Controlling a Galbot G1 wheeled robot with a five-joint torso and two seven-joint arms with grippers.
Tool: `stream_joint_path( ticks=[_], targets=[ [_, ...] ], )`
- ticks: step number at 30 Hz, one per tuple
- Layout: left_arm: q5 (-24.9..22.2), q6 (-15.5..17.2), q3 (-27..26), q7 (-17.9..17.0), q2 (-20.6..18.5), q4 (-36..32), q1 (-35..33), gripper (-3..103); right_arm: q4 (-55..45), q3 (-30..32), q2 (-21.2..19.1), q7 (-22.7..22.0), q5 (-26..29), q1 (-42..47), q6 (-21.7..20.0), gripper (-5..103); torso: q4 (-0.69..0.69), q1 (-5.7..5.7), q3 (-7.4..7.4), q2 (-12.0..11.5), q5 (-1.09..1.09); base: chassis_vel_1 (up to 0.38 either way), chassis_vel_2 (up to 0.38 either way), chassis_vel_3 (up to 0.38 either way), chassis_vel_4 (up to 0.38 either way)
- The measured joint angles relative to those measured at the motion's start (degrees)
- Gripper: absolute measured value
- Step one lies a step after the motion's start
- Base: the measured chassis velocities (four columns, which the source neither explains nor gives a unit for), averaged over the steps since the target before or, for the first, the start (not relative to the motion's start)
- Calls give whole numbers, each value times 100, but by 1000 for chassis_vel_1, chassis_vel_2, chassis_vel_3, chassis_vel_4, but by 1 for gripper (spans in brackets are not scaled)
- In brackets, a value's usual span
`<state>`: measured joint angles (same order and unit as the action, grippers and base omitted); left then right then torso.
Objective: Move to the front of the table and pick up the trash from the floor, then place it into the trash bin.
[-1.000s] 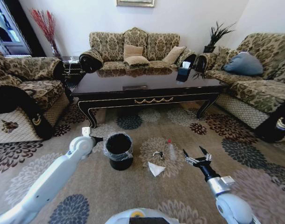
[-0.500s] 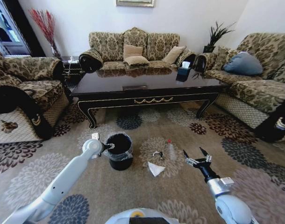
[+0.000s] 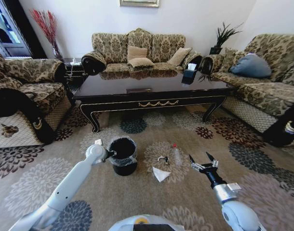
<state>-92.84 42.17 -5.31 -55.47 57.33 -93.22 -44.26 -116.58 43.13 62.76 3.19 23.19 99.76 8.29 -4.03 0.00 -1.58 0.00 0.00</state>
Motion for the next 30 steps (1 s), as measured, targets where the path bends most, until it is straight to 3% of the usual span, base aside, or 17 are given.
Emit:
stream_joint_path(
  ticks=[3,6,10,16,20,22,24,26,29,30],
  targets=[
    [70,-7,-79,-4,-6,25,-84,23,19,-17,4,-5,3,0,0,100,0,0,0,0,1,0,0,0,0],
    [78,-8,-117,-31,-24,33,-137,17,36,-30,7,-8,4,-8,0,100,-1,0,0,0,-1,0,0,0,0],
    [124,-24,-199,-250,-116,47,-225,1,52,-53,-3,-15,19,-26,0,100,0,-1,2,2,3,0,0,0,0],
    [52,-18,-245,-279,-359,-103,-275,0,76,-58,-90,-55,32,-63,-23,100,-3,0,-2,0,-6,0,0,0,0],
    [-90,13,-247,-359,-563,-340,-300,0,87,-68,-224,-174,106,-131,-189,100,8,0,-2,0,3,0,0,0,0],
    [-386,12,-247,-543,-673,-586,-307,0,87,-71,-430,-277,223,-206,-438,100,4,0,-1,0,-4,0,0,0,0],
    [-744,8,-250,-781,-779,-823,-291,0,97,-105,-685,-422,434,-319,-828,100,-3,0,0,1,3,0,0,0,0],
    [-812,8,-250,-812,-820,-879,-287,0,101,-136,-787,-495,551,-384,-1018,100,-4,0,-1,1,0,0,0,0,0],
    [-855,9,-281,-862,-947,-947,-302,0,226,-390,-1114,-854,1091,-797,-1655,100,-2,0,-1,0,-1,0,0,0,0],
    [-855,9,-281,-862,-947,-947,-302,0,226,-390,-1114,-854,1091,-797,-1655,100,-2,0,-1,0,-1,0,0,0,0]
  ],
)
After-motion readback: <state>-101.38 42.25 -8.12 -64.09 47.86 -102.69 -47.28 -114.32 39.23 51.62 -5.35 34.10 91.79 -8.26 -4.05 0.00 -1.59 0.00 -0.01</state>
